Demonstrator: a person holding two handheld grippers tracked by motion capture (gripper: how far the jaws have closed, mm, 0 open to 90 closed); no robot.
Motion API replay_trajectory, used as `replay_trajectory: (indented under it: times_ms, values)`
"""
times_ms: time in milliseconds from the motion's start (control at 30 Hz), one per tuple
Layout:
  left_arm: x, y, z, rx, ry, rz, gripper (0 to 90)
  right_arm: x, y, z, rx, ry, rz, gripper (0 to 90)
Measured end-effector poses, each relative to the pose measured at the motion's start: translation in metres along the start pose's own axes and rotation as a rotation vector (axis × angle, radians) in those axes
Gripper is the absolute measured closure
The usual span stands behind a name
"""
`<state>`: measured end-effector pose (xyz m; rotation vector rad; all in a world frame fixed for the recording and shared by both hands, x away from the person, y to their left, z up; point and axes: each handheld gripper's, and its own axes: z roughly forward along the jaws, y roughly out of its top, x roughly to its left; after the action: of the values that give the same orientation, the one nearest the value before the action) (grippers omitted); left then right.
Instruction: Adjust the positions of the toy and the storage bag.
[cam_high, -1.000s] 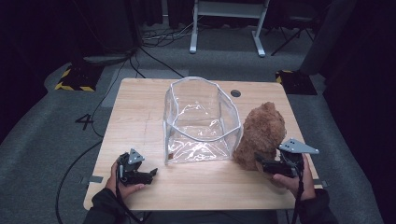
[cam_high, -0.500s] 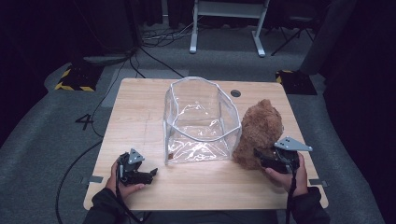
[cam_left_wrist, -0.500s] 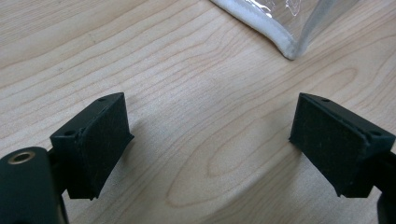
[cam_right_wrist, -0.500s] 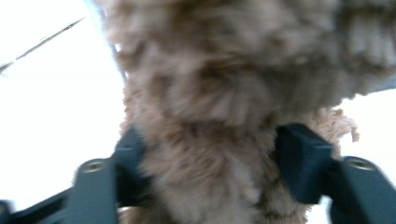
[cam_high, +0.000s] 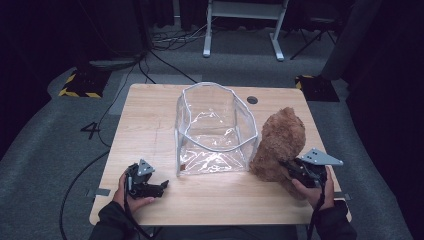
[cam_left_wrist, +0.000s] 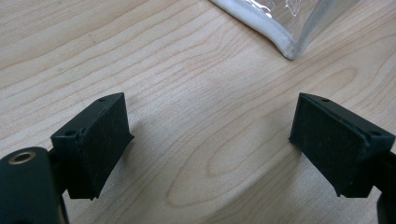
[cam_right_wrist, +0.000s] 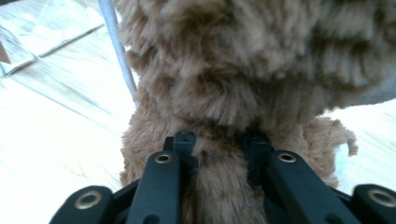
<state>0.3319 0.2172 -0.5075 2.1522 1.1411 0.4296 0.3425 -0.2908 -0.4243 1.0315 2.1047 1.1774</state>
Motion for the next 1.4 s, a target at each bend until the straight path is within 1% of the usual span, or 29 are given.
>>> replay_trajectory:
  times_ms: [33, 167, 200, 233, 267, 300, 400, 433, 500, 533, 600, 633, 733, 833, 867, 900, 933, 1000, 1033, 1067, 1100, 1133, 1167, 1200, 1233, 1267, 1333, 1367, 1400]
  values:
    - [0.0, 0.001, 0.001, 0.004, 0.003, -0.008, 11.3, -0.003, -0.002, -0.003, -0.018, 0.002, 0.003, 75.5]
    - [-0.001, 0.003, 0.001, 0.009, 0.009, -0.013, 11.6, -0.006, -0.003, -0.007, -0.036, -0.004, -0.004, 76.2]
    - [-0.002, 0.003, 0.001, 0.004, 0.008, -0.012, 13.2, -0.008, -0.003, -0.009, -0.044, -0.005, -0.003, 76.4]
    - [-0.002, 0.004, 0.002, -0.006, 0.006, -0.024, 16.8, -0.009, -0.004, -0.011, -0.052, -0.007, 0.0, 76.5]
    - [-0.002, 0.006, 0.003, -0.01, -0.004, -0.027, 15.3, -0.012, -0.004, -0.013, -0.064, -0.012, 0.002, 77.0]
    - [-0.002, 0.006, 0.003, -0.01, -0.004, -0.027, 16.0, -0.012, -0.004, -0.013, -0.064, -0.012, 0.002, 77.0]
    - [-0.004, 0.01, 0.004, -0.034, -0.027, -0.033, 16.2, -0.017, -0.006, -0.018, -0.08, -0.011, 0.011, 77.3]
    - [-0.004, 0.012, 0.004, -0.041, -0.028, -0.041, 16.1, -0.018, -0.006, -0.019, -0.084, -0.012, 0.01, 77.4]
    - [-0.005, 0.013, 0.005, -0.049, -0.031, -0.037, 16.1, -0.019, -0.007, -0.022, -0.099, -0.015, 0.004, 77.5]
    - [-0.007, 0.016, 0.003, -0.066, -0.036, -0.03, 16.1, -0.02, -0.008, -0.023, -0.105, -0.016, 0.001, 77.6]
    - [-0.007, 0.018, 0.002, -0.077, -0.044, -0.039, 16.4, -0.021, -0.008, -0.025, -0.109, -0.015, 0.003, 77.5]
    - [-0.008, 0.021, 0.002, -0.087, -0.066, -0.048, 16.7, -0.023, -0.009, -0.027, -0.12, -0.016, 0.005, 77.5]
    - [-0.01, 0.024, 0.002, -0.097, -0.066, -0.047, 16.2, -0.025, -0.009, -0.031, -0.132, -0.018, 0.004, 77.5]
    - [-0.015, 0.034, 0.004, -0.113, -0.058, -0.029, 15.9, -0.026, -0.01, -0.033, -0.14, -0.022, -0.003, 77.5]
    - [-0.017, 0.037, 0.005, -0.119, -0.055, -0.012, 15.9, -0.027, -0.01, -0.034, -0.143, -0.024, -0.001, 77.5]
    - [-0.018, 0.041, 0.006, -0.129, -0.043, 0.0, 15.9, -0.027, -0.01, -0.035, -0.145, -0.025, 0.0, 77.4]
    - [-0.019, 0.044, 0.008, -0.127, -0.02, 0.022, 16.0, -0.028, -0.01, -0.036, -0.147, -0.024, -0.001, 77.4]
    - [-0.02, 0.047, 0.011, -0.126, -0.019, 0.022, 15.9, -0.029, -0.011, -0.036, -0.15, -0.023, -0.002, 77.4]
    - [-0.02, 0.05, 0.015, -0.12, -0.034, 0.013, 15.9, -0.029, -0.011, -0.037, -0.151, -0.022, -0.002, 77.4]
    - [-0.019, 0.053, 0.019, -0.128, -0.037, -0.006, 15.8, -0.03, -0.012, -0.037, -0.151, -0.019, -0.004, 77.3]
    - [-0.019, 0.053, 0.019, -0.128, -0.037, -0.006, 15.8, -0.03, -0.012, -0.037, -0.152, -0.018, -0.004, 77.3]
    - [-0.021, 0.055, 0.024, -0.127, -0.052, -0.001, 15.9, -0.03, -0.012, -0.037, -0.15, -0.016, -0.004, 77.2]
    - [-0.021, 0.055, 0.024, -0.127, -0.052, -0.001, 15.8, -0.03, -0.012, -0.037, -0.15, -0.014, -0.006, 77.2]
    - [-0.021, 0.056, 0.026, -0.125, -0.049, 0.024, 16.3, -0.03, -0.012, -0.037, -0.15, -0.013, -0.009, 77.2]
    - [-0.024, 0.059, 0.03, -0.104, -0.038, 0.061, 17.3, -0.03, -0.012, -0.037, -0.149, -0.011, -0.011, 77.1]
    - [-0.024, 0.059, 0.03, -0.104, -0.038, 0.061, 17.6, -0.03, -0.012, -0.037, -0.149, -0.011, -0.011, 77.1]
    - [-0.027, 0.062, 0.035, -0.099, -0.078, 0.082, 26.1, -0.03, -0.012, -0.037, -0.15, -0.009, -0.013, 77.1]
    - [-0.027, 0.062, 0.035, -0.099, -0.078, 0.082, 33.9, -0.03, -0.012, -0.037, -0.15, -0.009, -0.013, 77.1]
    - [-0.029, 0.063, 0.036, -0.093, -0.091, 0.098, 33.9, -0.03, -0.013, -0.037, -0.15, -0.009, -0.014, 77.1]
